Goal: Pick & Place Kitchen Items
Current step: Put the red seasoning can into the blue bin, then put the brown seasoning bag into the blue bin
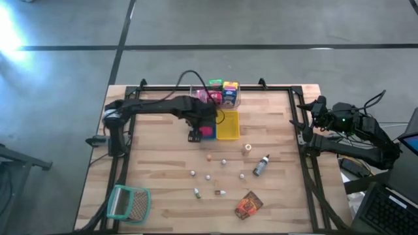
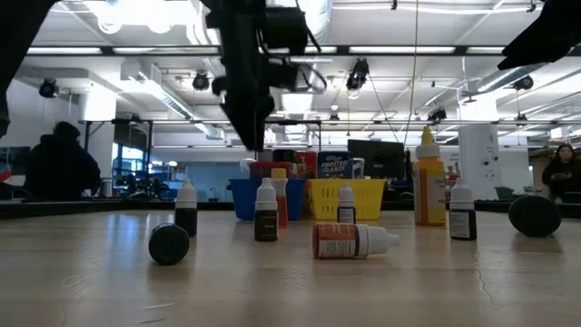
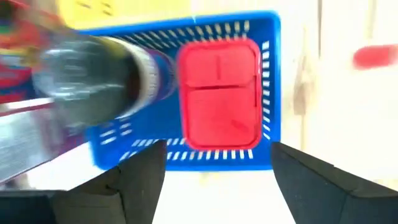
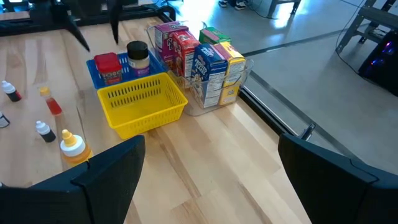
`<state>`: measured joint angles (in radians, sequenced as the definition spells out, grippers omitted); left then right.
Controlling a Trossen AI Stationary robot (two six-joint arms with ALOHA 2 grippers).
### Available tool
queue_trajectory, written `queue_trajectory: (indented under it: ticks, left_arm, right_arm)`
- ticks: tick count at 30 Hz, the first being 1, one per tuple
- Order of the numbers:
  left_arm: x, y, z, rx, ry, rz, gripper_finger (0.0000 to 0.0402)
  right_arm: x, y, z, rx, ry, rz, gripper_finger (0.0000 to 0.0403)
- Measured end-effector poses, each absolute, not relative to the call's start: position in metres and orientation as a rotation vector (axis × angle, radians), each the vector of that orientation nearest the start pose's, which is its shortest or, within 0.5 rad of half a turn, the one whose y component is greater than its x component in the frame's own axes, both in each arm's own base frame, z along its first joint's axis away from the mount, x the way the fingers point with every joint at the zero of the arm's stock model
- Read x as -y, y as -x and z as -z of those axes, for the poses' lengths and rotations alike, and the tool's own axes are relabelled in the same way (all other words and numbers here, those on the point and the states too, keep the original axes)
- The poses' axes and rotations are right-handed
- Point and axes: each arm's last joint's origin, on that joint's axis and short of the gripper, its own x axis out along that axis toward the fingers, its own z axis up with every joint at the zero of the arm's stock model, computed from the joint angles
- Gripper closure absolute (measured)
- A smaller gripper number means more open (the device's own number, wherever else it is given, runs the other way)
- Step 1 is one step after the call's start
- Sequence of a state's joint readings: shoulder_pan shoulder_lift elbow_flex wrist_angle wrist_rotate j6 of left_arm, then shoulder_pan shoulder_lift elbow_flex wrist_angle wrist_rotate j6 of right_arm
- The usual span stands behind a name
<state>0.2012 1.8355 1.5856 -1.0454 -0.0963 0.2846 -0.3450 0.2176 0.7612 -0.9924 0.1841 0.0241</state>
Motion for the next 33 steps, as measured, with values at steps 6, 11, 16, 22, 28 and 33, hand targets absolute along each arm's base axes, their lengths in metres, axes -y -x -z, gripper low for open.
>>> queue_trajectory:
  ticks: [6, 11, 16, 22, 28, 33]
  left_arm:
    - [-0.067, -0.328, -0.317, -1.125, -0.077, -0.180, 0.0115]
    - [-0.054, -0.295, -0.339, -0.897, -0.043, -0.216, 0.0115]
    - [-0.045, -0.260, -0.342, -0.678, -0.002, -0.242, 0.0115]
    - [-0.040, -0.228, -0.333, -0.494, 0.026, -0.257, 0.0115]
    - [-0.037, -0.209, -0.317, -0.405, 0.049, -0.262, 0.0115]
    - [-0.036, -0.204, -0.293, -0.333, 0.076, -0.267, 0.0115]
  right_arm:
    - [0.014, -0.024, -0.297, -0.447, -0.060, 0.525, 0.0039]
    - [0.014, -0.024, -0.297, -0.446, -0.060, 0.526, 0.0039]
    - [0.014, -0.024, -0.297, -0.446, -0.060, 0.525, 0.0039]
    - [0.014, -0.024, -0.297, -0.447, -0.060, 0.526, 0.0039]
    - [0.014, -0.024, -0.297, -0.447, -0.060, 0.525, 0.0039]
    - [0.014, -0.024, -0.297, -0.446, -0.059, 0.525, 0.0039]
